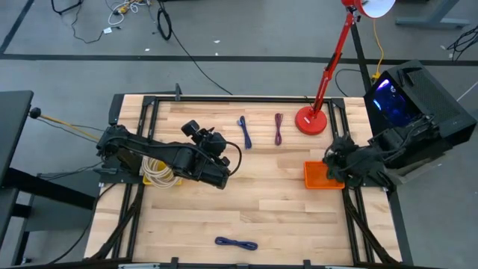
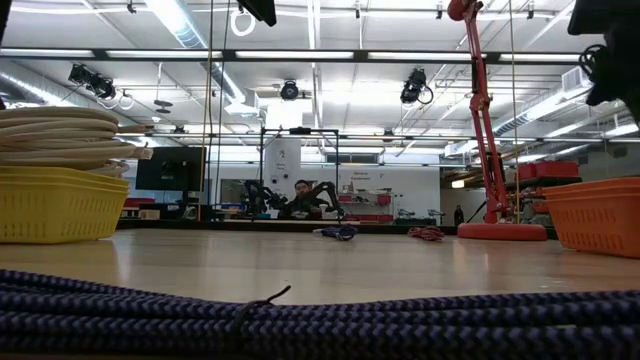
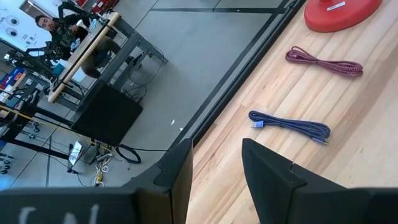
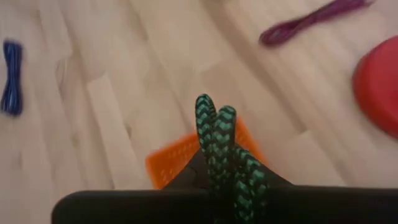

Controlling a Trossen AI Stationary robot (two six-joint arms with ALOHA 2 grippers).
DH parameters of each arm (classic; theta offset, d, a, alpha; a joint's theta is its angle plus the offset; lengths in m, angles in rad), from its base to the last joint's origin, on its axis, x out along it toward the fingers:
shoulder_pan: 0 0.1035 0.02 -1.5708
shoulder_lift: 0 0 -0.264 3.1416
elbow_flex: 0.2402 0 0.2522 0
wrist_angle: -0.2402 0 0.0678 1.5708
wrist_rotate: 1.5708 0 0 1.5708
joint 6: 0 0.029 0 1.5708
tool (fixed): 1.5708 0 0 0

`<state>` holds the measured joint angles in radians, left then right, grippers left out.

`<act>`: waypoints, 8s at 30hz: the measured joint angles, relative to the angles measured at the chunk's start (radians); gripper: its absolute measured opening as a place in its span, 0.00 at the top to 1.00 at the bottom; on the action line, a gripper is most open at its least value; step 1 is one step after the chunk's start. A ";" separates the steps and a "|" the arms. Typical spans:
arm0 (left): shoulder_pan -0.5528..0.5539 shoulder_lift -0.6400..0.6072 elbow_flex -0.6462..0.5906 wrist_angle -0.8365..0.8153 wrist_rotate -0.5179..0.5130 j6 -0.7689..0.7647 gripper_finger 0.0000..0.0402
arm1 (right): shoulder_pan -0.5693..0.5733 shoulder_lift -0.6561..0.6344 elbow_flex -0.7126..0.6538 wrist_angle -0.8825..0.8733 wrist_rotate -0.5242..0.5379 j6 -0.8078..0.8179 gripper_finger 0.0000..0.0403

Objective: Pick & Place USB Port
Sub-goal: Put the green charger cable into the orange basket, then put the blue charger cable into the orange basket

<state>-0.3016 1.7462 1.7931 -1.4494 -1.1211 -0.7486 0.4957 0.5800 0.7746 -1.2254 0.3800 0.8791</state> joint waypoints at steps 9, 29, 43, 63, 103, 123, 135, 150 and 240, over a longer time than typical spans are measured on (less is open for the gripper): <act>0.000 0.000 0.000 0.000 0.001 0.000 0.64 | 0.000 0.041 0.000 -0.105 -0.111 0.049 0.98; 0.000 0.000 0.000 0.002 0.021 0.000 0.64 | 0.000 0.101 -0.073 -0.015 -0.084 0.030 0.96; 0.000 0.001 0.000 0.006 0.027 0.000 0.64 | 0.000 0.102 -0.105 0.025 -0.074 0.015 0.75; 0.142 0.086 -0.002 0.199 0.143 0.166 0.64 | -0.002 0.162 -0.106 0.877 0.240 -0.538 0.68; 0.596 0.483 -0.001 0.642 1.037 0.052 0.47 | 0.226 0.402 -0.106 1.062 0.365 -0.671 0.73; 0.609 0.614 0.008 0.681 1.072 0.052 0.92 | 0.256 0.404 -0.105 1.076 0.408 -0.682 0.73; 0.565 0.531 0.032 0.558 0.936 0.162 0.95 | 0.255 0.404 -0.105 1.007 0.493 -0.634 0.73; 0.279 0.192 0.069 0.481 0.580 0.373 0.95 | 0.214 0.401 -0.105 0.816 0.780 -0.475 0.73; -0.044 0.140 0.048 1.041 0.374 0.735 0.96 | -0.025 0.401 -0.105 1.683 0.157 -1.109 0.59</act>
<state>-0.3454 1.8866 1.8416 -0.4079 -0.7471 -0.0139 0.4706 0.9810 0.6693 0.4576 0.5365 -0.2302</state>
